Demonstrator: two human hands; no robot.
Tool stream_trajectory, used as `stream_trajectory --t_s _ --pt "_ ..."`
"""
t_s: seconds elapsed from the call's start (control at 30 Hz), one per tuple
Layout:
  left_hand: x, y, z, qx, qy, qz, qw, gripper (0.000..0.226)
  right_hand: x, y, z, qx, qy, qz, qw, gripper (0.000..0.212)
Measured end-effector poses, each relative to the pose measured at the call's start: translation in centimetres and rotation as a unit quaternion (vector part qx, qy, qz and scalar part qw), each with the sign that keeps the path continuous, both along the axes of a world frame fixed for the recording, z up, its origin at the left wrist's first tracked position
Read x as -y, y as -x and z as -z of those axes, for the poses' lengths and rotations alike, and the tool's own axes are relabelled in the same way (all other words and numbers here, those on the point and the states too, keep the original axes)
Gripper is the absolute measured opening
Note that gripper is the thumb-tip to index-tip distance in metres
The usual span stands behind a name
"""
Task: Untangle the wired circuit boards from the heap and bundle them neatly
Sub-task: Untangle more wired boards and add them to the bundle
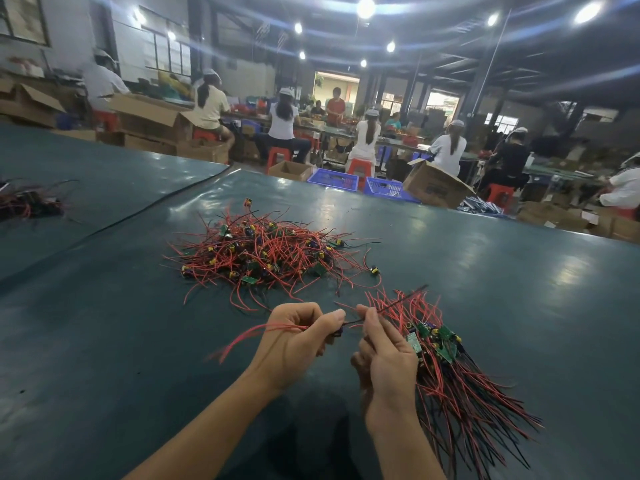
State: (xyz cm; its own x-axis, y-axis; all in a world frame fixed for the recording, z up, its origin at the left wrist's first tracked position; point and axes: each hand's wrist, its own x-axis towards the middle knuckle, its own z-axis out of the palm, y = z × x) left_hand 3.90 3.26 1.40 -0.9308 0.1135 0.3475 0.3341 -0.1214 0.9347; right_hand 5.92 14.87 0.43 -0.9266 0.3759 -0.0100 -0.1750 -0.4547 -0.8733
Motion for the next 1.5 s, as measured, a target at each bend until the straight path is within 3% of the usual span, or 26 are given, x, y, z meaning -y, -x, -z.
stream_trajectory --t_s 0.2,0.33,0.57,0.67,0.87,1.1,1.23,1.33,1.5 --pt "0.1 0.1 0.0 -0.008 -0.005 0.01 1.0 0.037 -2.6 0.6 -0.3 0.004 0.081 0.097 0.992 0.016" --pt "0.2 0.1 0.1 0.003 0.003 0.047 0.999 0.037 -3.0 0.6 -0.2 0.002 0.095 0.098 0.991 0.018" --pt "-0.1 0.0 0.2 0.0 0.016 0.048 0.999 0.035 0.1 -0.4 0.5 0.032 -0.086 -0.05 0.995 0.027" --pt "0.1 0.2 0.3 -0.001 0.022 0.044 0.999 0.036 1.3 -0.7 0.5 0.031 -0.092 -0.073 0.993 0.023" --pt "-0.2 0.4 1.0 0.012 0.068 0.082 0.994 0.045 -0.1 -0.1 0.2 0.067 -0.062 0.005 0.996 0.022" --pt "0.0 0.1 0.8 0.018 0.092 0.141 0.986 0.038 -3.8 0.9 -0.3 0.042 0.081 0.099 0.991 0.022" --pt "-0.2 -0.2 0.7 0.021 0.092 0.151 0.984 0.038 -3.9 1.0 0.1 0.02 0.058 0.135 0.989 0.024" --pt "0.0 0.0 0.4 0.025 0.063 0.127 0.99 0.04 -2.8 0.8 0.3 0.002 0.025 0.105 0.994 0.024" --pt "0.1 0.1 0.1 0.019 0.04 0.078 0.996 0.041 -0.3 -0.1 0.7 0.014 -0.091 -0.049 0.995 0.019"
